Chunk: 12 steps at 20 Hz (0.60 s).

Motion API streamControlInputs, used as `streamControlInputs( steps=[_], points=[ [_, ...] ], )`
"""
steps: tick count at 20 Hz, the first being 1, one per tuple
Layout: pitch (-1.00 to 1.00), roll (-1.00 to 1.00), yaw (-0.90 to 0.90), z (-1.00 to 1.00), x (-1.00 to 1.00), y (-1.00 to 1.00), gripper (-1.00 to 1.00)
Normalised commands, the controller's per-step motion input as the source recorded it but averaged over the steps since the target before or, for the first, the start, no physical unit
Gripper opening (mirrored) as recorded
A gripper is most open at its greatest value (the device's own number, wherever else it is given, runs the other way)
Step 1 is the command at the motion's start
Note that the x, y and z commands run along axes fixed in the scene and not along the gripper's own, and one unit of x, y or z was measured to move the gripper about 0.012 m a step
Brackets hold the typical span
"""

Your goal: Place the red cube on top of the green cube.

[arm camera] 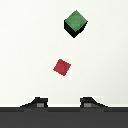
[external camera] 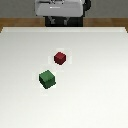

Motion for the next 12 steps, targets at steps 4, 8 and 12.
streamControlInputs(
  steps=[4,8,12],
  points=[
    [0.00,0.00,0.00,0.00,0.00,0.00,1.00],
    [0.00,0.00,0.00,0.00,0.25,0.00,1.00],
    [0.00,0.00,-0.04,0.00,0.50,0.00,1.00]
  ],
)
